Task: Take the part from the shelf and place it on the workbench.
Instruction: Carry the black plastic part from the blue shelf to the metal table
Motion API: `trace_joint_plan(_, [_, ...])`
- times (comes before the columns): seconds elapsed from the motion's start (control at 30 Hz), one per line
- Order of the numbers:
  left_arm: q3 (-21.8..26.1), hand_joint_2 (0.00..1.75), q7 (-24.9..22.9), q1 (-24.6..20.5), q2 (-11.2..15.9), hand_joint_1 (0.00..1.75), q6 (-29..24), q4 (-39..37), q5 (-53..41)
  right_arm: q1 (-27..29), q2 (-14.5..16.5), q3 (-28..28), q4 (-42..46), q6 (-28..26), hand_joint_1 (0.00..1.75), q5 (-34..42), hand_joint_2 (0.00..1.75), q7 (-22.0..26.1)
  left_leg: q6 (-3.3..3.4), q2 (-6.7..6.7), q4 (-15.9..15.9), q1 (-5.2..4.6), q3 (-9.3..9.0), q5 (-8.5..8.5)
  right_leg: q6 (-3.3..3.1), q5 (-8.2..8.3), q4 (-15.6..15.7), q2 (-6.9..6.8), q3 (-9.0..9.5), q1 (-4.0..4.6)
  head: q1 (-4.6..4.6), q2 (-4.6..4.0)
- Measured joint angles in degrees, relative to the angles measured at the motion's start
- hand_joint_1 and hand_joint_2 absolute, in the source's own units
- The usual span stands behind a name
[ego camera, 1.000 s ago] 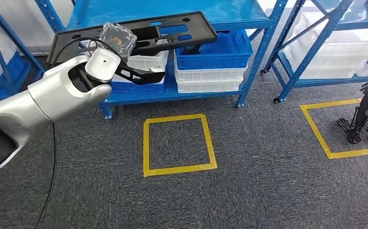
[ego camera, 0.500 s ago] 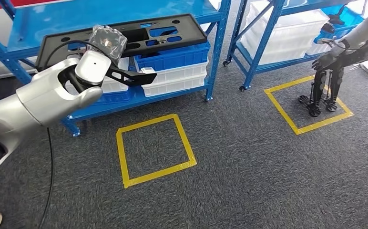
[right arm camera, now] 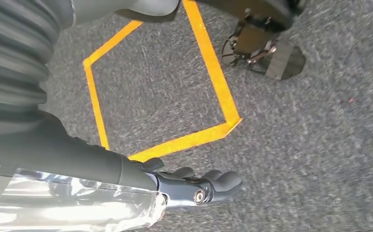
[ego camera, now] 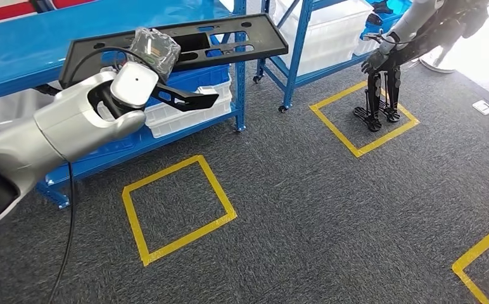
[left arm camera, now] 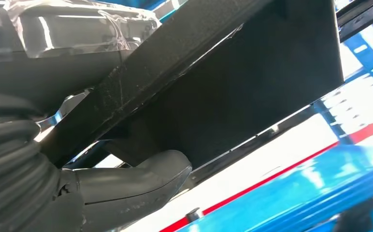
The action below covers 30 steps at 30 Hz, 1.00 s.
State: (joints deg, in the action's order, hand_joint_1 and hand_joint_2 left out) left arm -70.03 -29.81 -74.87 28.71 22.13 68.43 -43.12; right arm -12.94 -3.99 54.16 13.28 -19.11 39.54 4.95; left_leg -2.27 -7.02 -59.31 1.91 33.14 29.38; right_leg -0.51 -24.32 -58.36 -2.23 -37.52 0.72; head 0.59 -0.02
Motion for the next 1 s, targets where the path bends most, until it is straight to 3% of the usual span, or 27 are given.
trace_joint_plan(0.07, [0.0, 1.75, 0.0, -0.1, 0.0, 1.75, 0.2, 0.3, 0.1, -0.1, -0.1, 0.0, 0.0, -0.2, 0.00, -0.3, 1.75, 0.0, -0.24, 3.86, -1.6, 0.21, 0.47, 1.37, -0.84, 0.29, 0.9, 0.94, 0.64, -0.18, -0.32, 0.00])
trace_joint_plan(0.13, [0.1, 1.75, -0.2, -0.2, 0.4, 1.75, 0.6, 0.7, 0.3, -0.4, -0.1, -0.1, 0.0, -0.5, 0.00, -0.6, 1.75, 0.0, -0.05, 7.69, -7.5, 0.02, 3.52, 4.25, -1.50, 0.31, 1.3, 1.98, 1.14, -0.17, -0.96, 0.00])
trace_joint_plan(0.2, [0.0, 1.75, -0.5, 0.0, 0.9, 1.75, 1.0, 1.0, 0.4, -0.6, -0.1, -0.1, 0.0, -0.5, 0.00, -0.7, 1.75, 0.0, 0.04, 7.84, -14.0, -0.42, 7.61, 6.12, -1.88, 0.04, 1.2, 3.31, 1.31, 0.07, -1.42, 0.00])
trace_joint_plan(0.23, [-0.1, 1.75, -0.7, 0.2, 1.2, 1.75, 1.0, 1.1, 0.4, -0.6, -0.1, -0.1, 0.0, -0.5, 0.00, -0.8, 1.75, -0.1, 0.07, 7.63, -15.1, -0.54, 8.82, 5.59, -1.97, -0.15, 1.0, 4.04, 1.38, 0.16, -1.54, 0.00])
trace_joint_plan(0.3, [-0.1, 1.75, -0.8, 0.4, 1.5, 1.75, 1.0, 1.5, 0.5, -0.5, 0.0, -0.1, 0.0, -0.5, 0.00, -0.9, 1.75, -0.1, 0.20, 7.91, -11.2, -0.55, 8.21, 1.44, -1.87, -0.75, 0.2, 5.54, 1.45, 0.15, -1.80, 0.00])
trace_joint_plan(0.37, [-0.1, 1.75, -0.9, 0.4, 1.8, 1.75, 0.9, 1.9, 0.5, -0.6, 0.1, -0.2, 0.0, -0.5, 0.00, -1.0, 1.75, -0.1, 0.32, 10.72, -4.6, -0.12, 5.65, -2.16, -1.40, -1.59, -1.0, 6.94, 1.20, -0.02, -1.96, 0.00])
trace_joint_plan(0.43, [-0.1, 1.75, -0.9, 0.5, 2.0, 1.75, 0.9, 2.2, 0.5, -0.7, 0.1, -0.2, 0.0, -0.6, 0.00, -1.0, 1.75, -0.1, 0.52, 12.64, -2.0, 0.02, 4.35, -2.57, -0.77, -2.02, -1.7, 8.25, 0.62, -0.36, -1.88, 0.01])
trace_joint_plan(0.5, [-0.1, 1.75, -1.0, 0.6, 2.2, 1.75, 0.8, 2.5, 0.5, -0.7, 0.2, -0.3, 0.0, -0.7, 0.00, -1.0, 1.75, -0.1, 0.95, 11.47, -1.6, -0.10, 3.97, -2.42, -0.14, -1.93, -1.6, 9.53, 0.28, -0.67, -1.92, 0.01])
trace_joint_plan(0.53, [-0.1, 1.75, -1.0, 0.6, 2.1, 1.75, 0.8, 2.7, 0.5, -0.6, 0.2, -0.3, 0.0, -0.7, 0.00, -0.9, 1.75, 0.0, 1.22, 10.66, -1.3, -0.06, 3.67, -2.41, 0.19, -2.07, -1.8, 9.07, 0.12, -0.60, -1.87, 0.01])
trace_joint_plan(0.57, [0.0, 1.75, -1.0, 0.5, 2.1, 1.75, 0.7, 2.8, 0.5, -0.6, 0.3, -0.3, 0.0, -0.7, 0.00, -0.8, 1.75, 0.0, 1.48, 9.79, -1.0, 0.02, 3.31, -2.38, 0.55, -2.56, -2.7, 7.85, -0.39, -0.51, -1.61, 0.00])
trace_joint_plan(0.63, [0.0, 1.75, -1.0, 0.5, 2.1, 1.75, 0.6, 3.1, 0.4, -0.8, 0.4, -0.3, 0.0, -0.7, 0.00, -0.6, 1.75, 0.0, 1.88, 7.97, -0.7, -0.01, 2.61, -2.13, 1.29, -4.83, -7.9, 4.27, -3.15, -0.51, -0.93, 0.00])
trace_joint_plan(0.7, [0.1, 1.75, -1.0, 0.5, 2.0, 1.75, 0.5, 3.1, 0.4, -0.9, 0.5, -0.4, 0.0, -0.6, 0.00, -0.4, 1.75, 0.0, 2.00, 6.10, -0.7, -0.13, 2.08, -1.65, 1.73, -6.98, -14.7, 2.70, -7.13, -0.93, -0.46, 0.00])
trace_joint_plan(0.73, [0.1, 1.75, -0.9, 0.5, 2.0, 1.75, 0.5, 3.1, 0.4, -0.8, 0.5, -0.4, 0.0, -0.6, 0.00, -0.3, 1.75, 0.0, 1.95, 5.22, -0.7, -0.15, 1.78, -1.37, 1.79, -6.88, -16.2, 2.48, -8.23, -1.08, -0.33, 0.00])
trace_joint_plan(0.77, [0.0, 1.75, -0.8, 0.6, 1.9, 1.75, 0.5, 3.1, 0.3, -0.7, 0.6, -0.4, 0.0, -0.6, 0.00, -0.2, 1.75, 0.0, 1.86, 4.39, -0.7, -0.15, 1.44, -1.08, 1.76, -5.79, -15.8, 2.32, -8.29, -1.17, -0.22, 0.00])
trace_joint_plan(0.8, [0.1, 1.75, -0.7, 0.5, 1.7, 1.75, 0.4, 3.1, 0.3, -0.6, 0.6, -0.4, 0.0, -0.6, 0.00, -0.1, 1.75, 0.0, 1.72, 3.63, -0.7, -0.15, 1.06, -0.79, 1.64, -3.81, -13.2, 2.02, -7.12, -1.18, -0.15, 0.00])
trace_joint_plan(0.87, [0.1, 1.75, -0.5, 0.4, 1.3, 1.75, 0.2, 3.1, 0.2, -0.6, 0.6, -0.5, 0.0, -0.6, 0.00, 0.1, 1.75, 0.1, 1.32, 2.31, -0.6, -0.26, 0.40, -0.22, 1.19, -0.24, -5.5, 0.19, -3.37, -0.72, -0.03, 0.00])
trace_joint_plan(0.93, [0.1, 1.75, -0.3, 0.1, 0.7, 1.75, -0.2, 3.1, 0.0, -0.7, 0.6, -0.7, 0.0, -0.6, 0.00, 0.2, 1.75, 0.1, 0.77, 1.27, -0.4, -0.43, 0.05, 0.17, 0.55, 0.60, -1.2, -1.18, -1.31, 0.02, -0.01, 0.00])
trace_joint_plan(1.0, [0.0, 1.75, 0.0, 0.1, 0.0, 1.75, -0.4, 3.0, -0.1, -0.5, 0.5, -0.9, 0.0, -0.6, 0.00, 0.4, 1.75, 0.1, 0.18, 0.42, 0.1, -0.36, -0.28, 0.36, -0.11, 0.28, -0.5, -0.55, -1.14, 0.44, -0.13, 0.00])
